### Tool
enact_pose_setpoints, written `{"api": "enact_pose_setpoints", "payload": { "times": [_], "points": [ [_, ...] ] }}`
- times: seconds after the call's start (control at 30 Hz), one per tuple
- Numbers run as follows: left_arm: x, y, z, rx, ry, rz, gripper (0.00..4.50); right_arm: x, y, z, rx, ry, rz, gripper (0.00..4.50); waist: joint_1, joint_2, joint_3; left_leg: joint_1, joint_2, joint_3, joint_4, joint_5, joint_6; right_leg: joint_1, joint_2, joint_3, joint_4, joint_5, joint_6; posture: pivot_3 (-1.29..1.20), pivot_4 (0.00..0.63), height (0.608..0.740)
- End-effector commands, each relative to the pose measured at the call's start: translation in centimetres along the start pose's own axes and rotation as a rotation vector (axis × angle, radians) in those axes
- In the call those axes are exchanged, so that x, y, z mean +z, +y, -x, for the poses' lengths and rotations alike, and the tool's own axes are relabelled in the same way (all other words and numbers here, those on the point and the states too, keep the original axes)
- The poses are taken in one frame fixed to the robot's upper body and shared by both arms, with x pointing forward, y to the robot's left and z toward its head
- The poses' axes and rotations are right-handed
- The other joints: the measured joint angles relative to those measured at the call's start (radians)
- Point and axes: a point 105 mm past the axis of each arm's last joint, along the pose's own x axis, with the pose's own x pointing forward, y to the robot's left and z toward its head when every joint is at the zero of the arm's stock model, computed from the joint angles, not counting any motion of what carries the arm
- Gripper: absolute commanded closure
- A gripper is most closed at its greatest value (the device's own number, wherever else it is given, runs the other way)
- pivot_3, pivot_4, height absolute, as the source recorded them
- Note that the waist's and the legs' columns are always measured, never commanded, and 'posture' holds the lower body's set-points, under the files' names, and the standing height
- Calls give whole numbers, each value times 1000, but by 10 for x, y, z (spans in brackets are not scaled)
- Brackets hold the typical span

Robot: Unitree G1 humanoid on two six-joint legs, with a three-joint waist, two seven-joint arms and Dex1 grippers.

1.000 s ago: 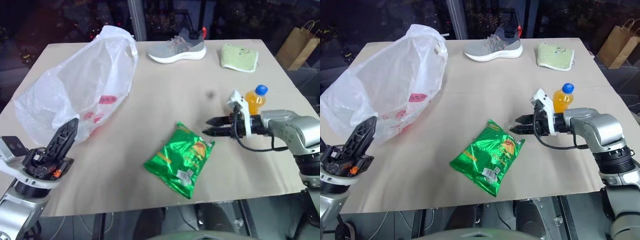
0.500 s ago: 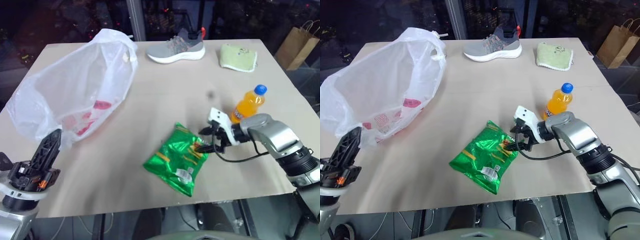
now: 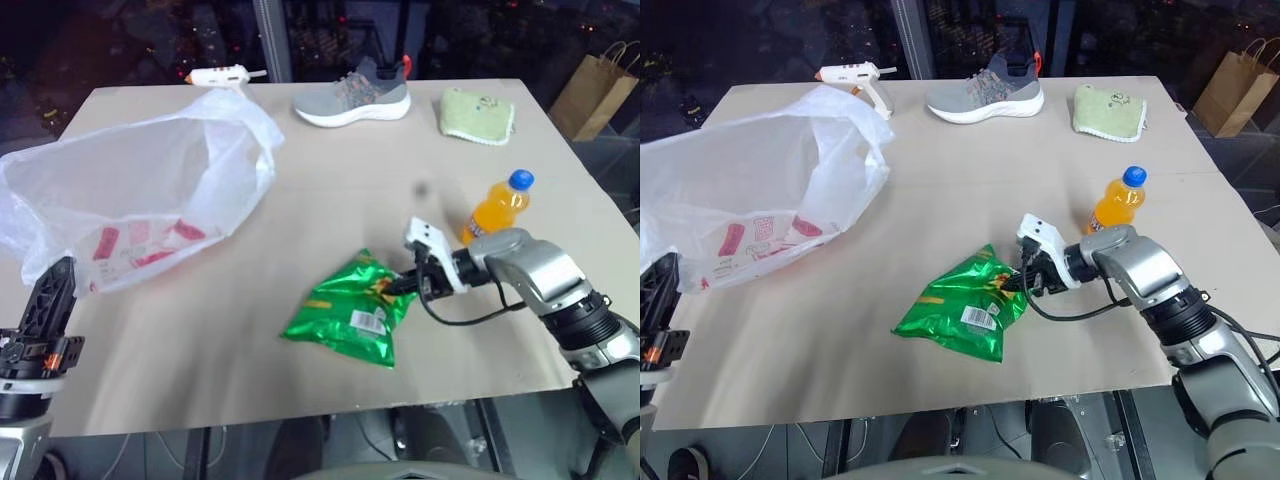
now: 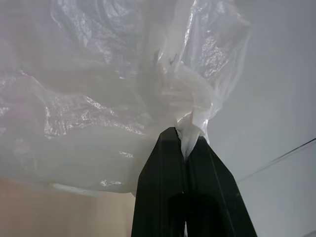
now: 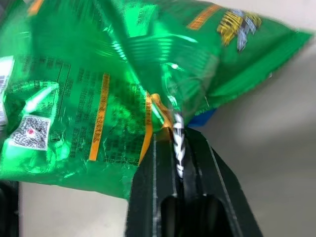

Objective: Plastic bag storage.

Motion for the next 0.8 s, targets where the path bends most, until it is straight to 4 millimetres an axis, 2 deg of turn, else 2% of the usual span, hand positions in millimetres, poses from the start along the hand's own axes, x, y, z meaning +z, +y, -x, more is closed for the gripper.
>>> {"api": "enact_pose_setpoints", "payload": {
  "times": [0.03,0.13,0.27,0.33,0.43,0.5,0.57,0.7,0.8],
  "points": [
    [7,-5,-2,-22,-3,-13,4500,53,12,11,29,-217,83,4423,-2,0,0,0,0,0,0,0,0,0,0,0,0,0,0,0,150,740],
    [2,-6,-7,-36,33,-2,4500,93,38,19,120,-385,164,4423,-3,1,1,0,0,0,0,0,0,-1,0,0,1,1,1,0,150,740],
    [-5,-11,-16,-76,71,8,4500,138,49,26,47,-561,327,4423,-2,0,0,-1,0,0,-1,0,0,-1,0,0,1,2,3,0,150,740],
    [-9,-14,-22,-95,90,12,4500,162,45,30,-48,-648,385,4423,-3,0,0,-1,0,0,-1,0,0,-1,0,0,1,2,3,0,150,740],
    [-11,-18,-26,-116,96,13,4500,195,27,35,-295,-747,532,4423,-3,0,0,-1,0,0,-1,0,0,-2,0,0,2,2,4,0,150,740],
    [-13,-19,-27,-121,100,14,4500,210,17,36,-455,-798,644,4423,-4,0,0,-1,0,0,-1,0,0,-2,0,0,2,2,3,0,150,740],
    [-17,-23,-33,-134,104,10,4500,221,17,32,-569,-847,767,4423,-3,0,0,-1,0,1,-2,0,0,-2,0,0,1,2,3,0,150,740],
    [-23,-34,-42,-172,97,2,4500,231,32,19,-619,-919,943,4423,-4,0,0,-2,0,0,-3,0,-1,-4,0,0,2,3,3,0,150,740],
    [-29,-43,-50,-216,83,8,4500,239,43,24,-642,-1055,955,4423,-3,0,0,-2,0,0,-3,0,-2,-4,0,0,2,3,3,0,150,740]
  ]
}}
